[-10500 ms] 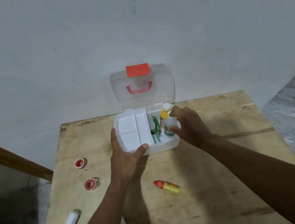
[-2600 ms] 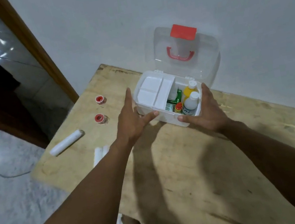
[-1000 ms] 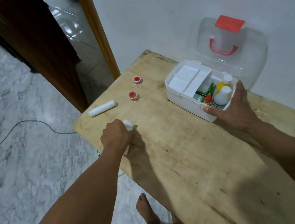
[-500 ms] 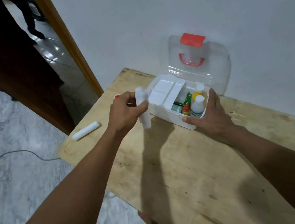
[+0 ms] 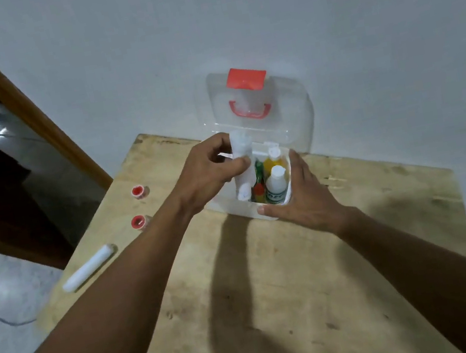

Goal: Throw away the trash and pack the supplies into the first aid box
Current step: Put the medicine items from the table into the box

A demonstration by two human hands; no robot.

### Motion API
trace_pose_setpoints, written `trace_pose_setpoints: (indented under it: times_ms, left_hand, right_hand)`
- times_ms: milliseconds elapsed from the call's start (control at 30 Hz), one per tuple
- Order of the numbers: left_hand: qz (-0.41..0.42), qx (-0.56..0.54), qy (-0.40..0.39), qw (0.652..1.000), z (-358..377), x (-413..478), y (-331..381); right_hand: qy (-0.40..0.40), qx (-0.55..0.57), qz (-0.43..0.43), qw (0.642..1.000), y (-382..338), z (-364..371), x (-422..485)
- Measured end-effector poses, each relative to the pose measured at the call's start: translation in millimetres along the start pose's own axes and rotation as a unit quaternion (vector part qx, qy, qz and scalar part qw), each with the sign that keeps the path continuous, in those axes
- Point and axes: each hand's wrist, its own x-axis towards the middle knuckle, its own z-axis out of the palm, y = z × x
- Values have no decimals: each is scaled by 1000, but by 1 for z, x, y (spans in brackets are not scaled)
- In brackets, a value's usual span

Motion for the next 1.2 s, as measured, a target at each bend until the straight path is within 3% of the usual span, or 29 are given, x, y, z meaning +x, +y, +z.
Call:
trace_pose_setpoints:
  times_ms: [267, 600, 900, 1200]
  left_hand:
    - [44, 74, -156, 984, -12, 35, 6]
    - [43, 129, -130, 982, 3, 44, -19]
    - [45, 157, -260, 952, -1, 45, -22]
    - [41, 215, -313, 924, 2, 44, -23]
  right_hand:
    - [29, 17, -1, 999, 1, 3, 7]
    - [36, 11, -20, 999, 7, 10, 9]
    - [54, 9, -32, 998, 6, 10, 7]
    - [41, 26, -12, 999, 10, 14, 14]
